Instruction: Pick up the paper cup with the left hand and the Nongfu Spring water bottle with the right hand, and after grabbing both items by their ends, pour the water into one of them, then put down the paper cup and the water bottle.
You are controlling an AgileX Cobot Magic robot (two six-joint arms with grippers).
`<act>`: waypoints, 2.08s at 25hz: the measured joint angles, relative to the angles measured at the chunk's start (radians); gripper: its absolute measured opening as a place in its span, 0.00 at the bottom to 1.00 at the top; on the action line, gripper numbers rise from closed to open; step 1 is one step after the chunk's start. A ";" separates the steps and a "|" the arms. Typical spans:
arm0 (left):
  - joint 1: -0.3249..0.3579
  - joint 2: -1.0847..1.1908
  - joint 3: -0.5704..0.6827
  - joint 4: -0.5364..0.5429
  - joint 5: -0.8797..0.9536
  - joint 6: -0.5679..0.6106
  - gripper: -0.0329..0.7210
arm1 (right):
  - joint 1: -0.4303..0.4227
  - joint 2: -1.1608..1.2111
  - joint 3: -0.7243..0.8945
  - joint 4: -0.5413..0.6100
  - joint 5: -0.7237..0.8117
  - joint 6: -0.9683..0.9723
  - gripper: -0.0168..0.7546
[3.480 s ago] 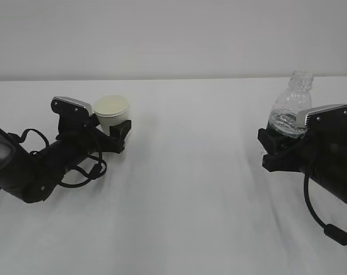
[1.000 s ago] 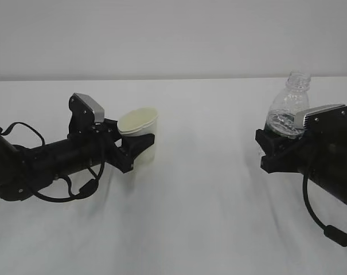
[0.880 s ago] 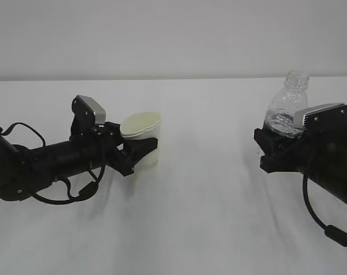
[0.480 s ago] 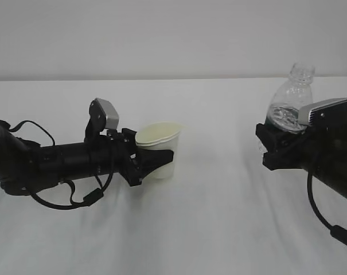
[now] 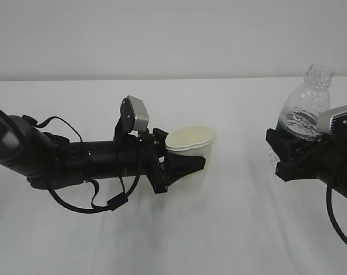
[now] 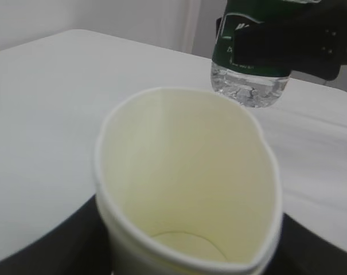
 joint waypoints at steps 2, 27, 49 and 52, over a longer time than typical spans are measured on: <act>-0.015 0.000 -0.004 0.004 0.000 -0.002 0.61 | 0.000 -0.024 0.020 0.000 0.000 0.000 0.55; -0.053 0.000 -0.013 0.105 0.000 -0.090 0.61 | 0.000 -0.339 0.160 0.000 0.180 0.084 0.55; -0.096 0.000 -0.072 0.144 0.059 -0.132 0.61 | 0.000 -0.341 -0.029 -0.002 0.516 0.060 0.55; -0.096 0.000 -0.080 0.146 0.059 -0.134 0.61 | 0.000 -0.341 -0.049 -0.002 0.547 0.019 0.55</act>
